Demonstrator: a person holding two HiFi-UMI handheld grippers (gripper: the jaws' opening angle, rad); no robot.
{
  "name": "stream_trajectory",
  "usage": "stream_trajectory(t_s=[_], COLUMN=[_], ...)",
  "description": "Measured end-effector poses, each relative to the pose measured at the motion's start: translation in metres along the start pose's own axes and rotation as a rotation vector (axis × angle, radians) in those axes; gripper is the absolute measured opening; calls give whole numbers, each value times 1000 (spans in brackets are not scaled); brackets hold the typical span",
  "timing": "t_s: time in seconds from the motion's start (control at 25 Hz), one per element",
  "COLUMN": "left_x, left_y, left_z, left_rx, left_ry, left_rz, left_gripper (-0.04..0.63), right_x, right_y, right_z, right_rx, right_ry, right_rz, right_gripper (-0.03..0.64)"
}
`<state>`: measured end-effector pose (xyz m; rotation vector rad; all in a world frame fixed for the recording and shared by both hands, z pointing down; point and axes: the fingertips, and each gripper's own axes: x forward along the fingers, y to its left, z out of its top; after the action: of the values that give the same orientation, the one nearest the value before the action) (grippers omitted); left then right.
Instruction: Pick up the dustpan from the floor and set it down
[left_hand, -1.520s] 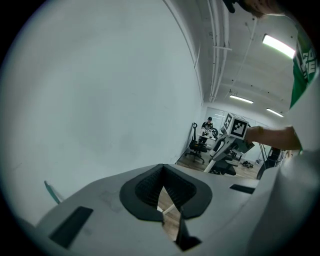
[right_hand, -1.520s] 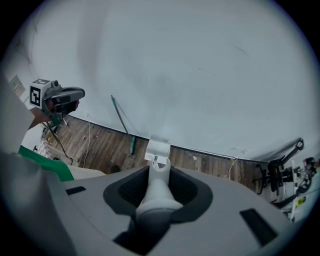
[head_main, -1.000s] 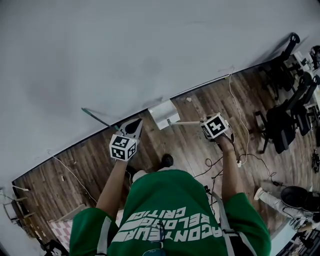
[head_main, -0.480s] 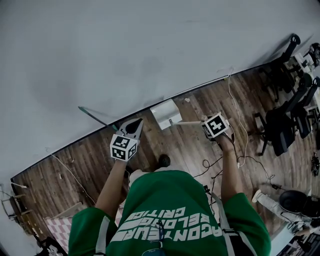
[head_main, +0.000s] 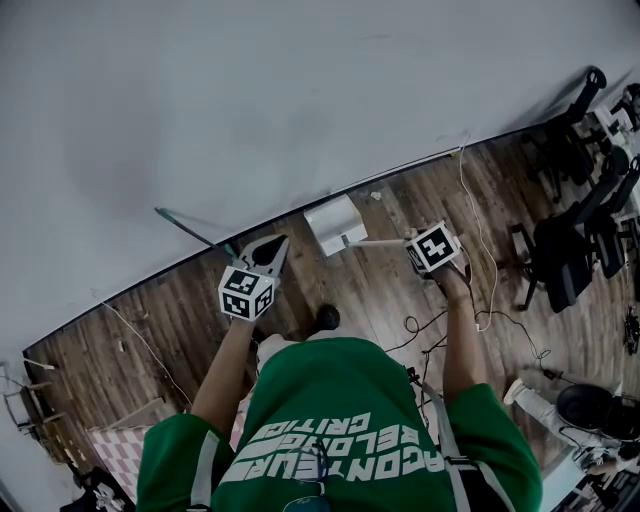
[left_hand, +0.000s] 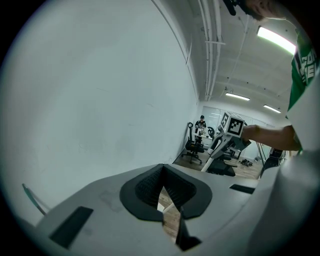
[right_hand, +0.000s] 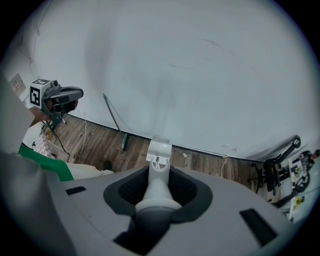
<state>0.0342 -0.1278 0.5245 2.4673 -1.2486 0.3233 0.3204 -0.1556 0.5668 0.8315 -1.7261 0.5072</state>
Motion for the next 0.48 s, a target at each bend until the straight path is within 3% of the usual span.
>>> stream_trajectory(t_s=[0.48], left_x=[1], left_y=[1], left_z=[-6], left_rx=[-3], left_ry=[16], left_rz=[26], left_gripper=[3], right_x=[10], right_y=[-9], right_z=[-14], right_rx=[5], right_ry=[30], right_rz=[-9], right_gripper=[120])
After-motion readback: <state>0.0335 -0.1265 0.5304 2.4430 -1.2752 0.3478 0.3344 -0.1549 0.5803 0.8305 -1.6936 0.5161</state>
